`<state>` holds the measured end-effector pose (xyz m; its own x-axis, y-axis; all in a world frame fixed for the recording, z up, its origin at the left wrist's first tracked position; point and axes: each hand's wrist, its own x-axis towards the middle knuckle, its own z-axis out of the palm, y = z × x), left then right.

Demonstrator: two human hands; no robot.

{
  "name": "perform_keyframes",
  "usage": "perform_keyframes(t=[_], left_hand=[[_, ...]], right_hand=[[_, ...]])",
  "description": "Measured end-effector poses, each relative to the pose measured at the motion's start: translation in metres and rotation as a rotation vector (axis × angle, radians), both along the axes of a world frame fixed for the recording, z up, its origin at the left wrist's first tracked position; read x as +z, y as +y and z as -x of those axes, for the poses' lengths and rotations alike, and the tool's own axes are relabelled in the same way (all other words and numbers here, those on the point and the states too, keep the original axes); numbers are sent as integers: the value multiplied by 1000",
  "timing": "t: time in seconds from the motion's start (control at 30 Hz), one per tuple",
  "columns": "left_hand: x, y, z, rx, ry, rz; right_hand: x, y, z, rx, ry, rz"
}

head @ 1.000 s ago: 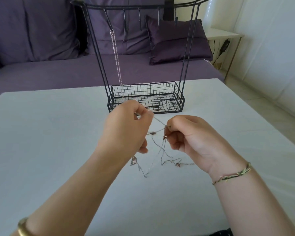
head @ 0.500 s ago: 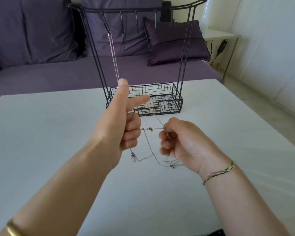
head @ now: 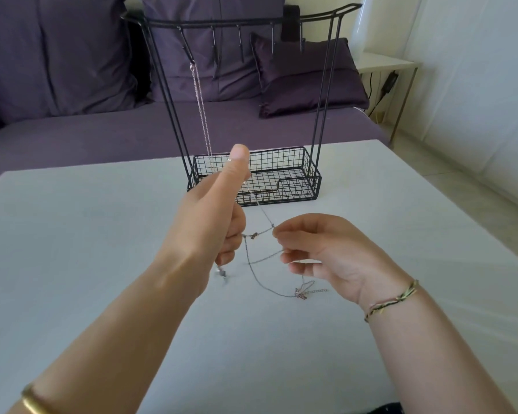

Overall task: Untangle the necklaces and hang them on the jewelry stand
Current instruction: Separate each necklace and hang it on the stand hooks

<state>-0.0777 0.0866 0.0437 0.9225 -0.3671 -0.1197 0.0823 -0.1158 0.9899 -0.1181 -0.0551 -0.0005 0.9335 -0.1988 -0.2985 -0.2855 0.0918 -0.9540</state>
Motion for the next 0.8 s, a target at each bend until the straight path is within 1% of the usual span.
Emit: perform_keyframes(t=[0.1, 0.17, 0.23, 0.27, 0.37, 0.47, 0.57, 0.63, 0.73, 0.8], left_hand=[[0, 1, 1, -77, 35, 10], [1, 1, 1, -130, 55, 28], [1, 1, 2, -165, 71, 36], [2, 1, 2, -183, 79, 35], [2, 1, 4, -226, 89, 26], [1, -1, 4, -244, 94, 9], [0, -1, 3, -207, 87, -48], [-4, 0, -1, -146, 31, -137], [-14, 1, -7, -61, -123, -320], [-20, 1, -12, -17, -170, -381]], right_hand=[[4, 2, -2, -25, 16, -2], [5, 3, -4, 1, 30, 105], [6, 5, -5, 54, -9, 267], [5, 7, -5, 70, -43, 317], [0, 10, -7, 89, -115, 345], [-1, 12, -8, 61, -175, 288], [-2, 5, -10, -139, -209, 259], [-1, -1, -10, -263, -247, 155], [3, -6, -9, -331, -337, -38], [6, -6, -9, -359, -395, -155]])
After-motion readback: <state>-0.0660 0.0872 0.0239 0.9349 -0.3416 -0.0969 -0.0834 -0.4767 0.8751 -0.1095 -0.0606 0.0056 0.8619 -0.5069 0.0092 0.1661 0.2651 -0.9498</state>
